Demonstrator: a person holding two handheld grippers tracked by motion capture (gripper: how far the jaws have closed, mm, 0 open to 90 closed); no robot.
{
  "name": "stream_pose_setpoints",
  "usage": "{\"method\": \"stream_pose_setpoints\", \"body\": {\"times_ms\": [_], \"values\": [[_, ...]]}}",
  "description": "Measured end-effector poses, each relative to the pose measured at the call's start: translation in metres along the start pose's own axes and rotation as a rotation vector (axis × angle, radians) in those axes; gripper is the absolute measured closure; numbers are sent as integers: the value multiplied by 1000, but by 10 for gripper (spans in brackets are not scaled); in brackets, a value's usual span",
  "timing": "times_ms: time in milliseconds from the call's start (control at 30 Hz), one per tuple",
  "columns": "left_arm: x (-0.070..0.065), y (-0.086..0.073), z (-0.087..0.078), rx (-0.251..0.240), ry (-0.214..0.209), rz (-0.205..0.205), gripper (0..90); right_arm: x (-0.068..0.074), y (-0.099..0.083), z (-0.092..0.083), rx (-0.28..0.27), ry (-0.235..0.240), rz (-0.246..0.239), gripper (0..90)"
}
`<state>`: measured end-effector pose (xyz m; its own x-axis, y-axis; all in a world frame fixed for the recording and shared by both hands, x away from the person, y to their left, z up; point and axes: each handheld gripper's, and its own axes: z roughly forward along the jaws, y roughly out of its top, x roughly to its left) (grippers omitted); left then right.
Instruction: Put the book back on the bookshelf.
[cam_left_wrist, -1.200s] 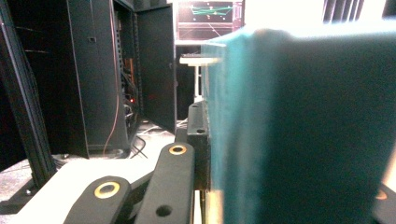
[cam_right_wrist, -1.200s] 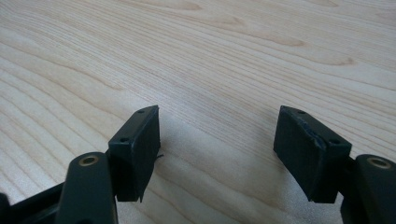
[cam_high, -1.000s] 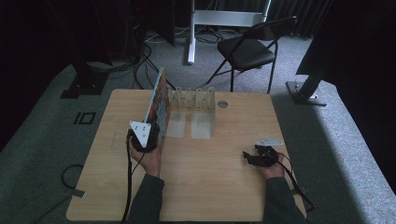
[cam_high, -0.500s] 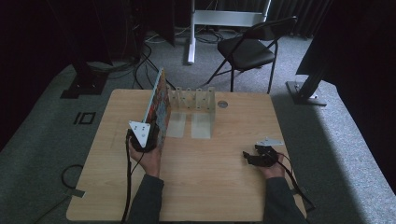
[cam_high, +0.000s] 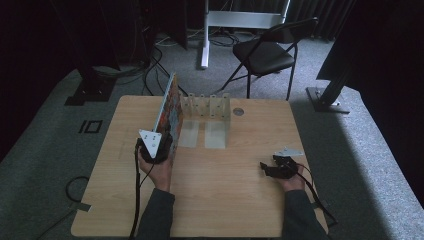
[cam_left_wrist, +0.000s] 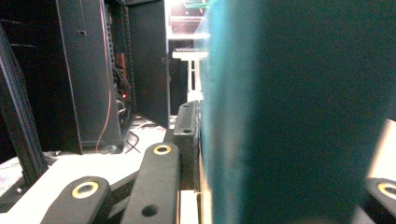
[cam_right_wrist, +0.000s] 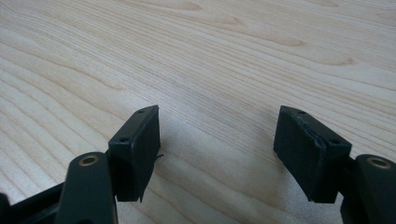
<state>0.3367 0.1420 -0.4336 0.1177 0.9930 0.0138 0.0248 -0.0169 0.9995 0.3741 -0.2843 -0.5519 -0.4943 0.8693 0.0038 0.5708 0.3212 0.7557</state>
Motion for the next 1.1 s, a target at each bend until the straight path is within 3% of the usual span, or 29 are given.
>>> {"method": "stream_pose_setpoints", "body": {"times_ms": [1100], "values": [[11,-2,-18,3,-34,0,643,0,0,0,0,0,-1,313]]}}
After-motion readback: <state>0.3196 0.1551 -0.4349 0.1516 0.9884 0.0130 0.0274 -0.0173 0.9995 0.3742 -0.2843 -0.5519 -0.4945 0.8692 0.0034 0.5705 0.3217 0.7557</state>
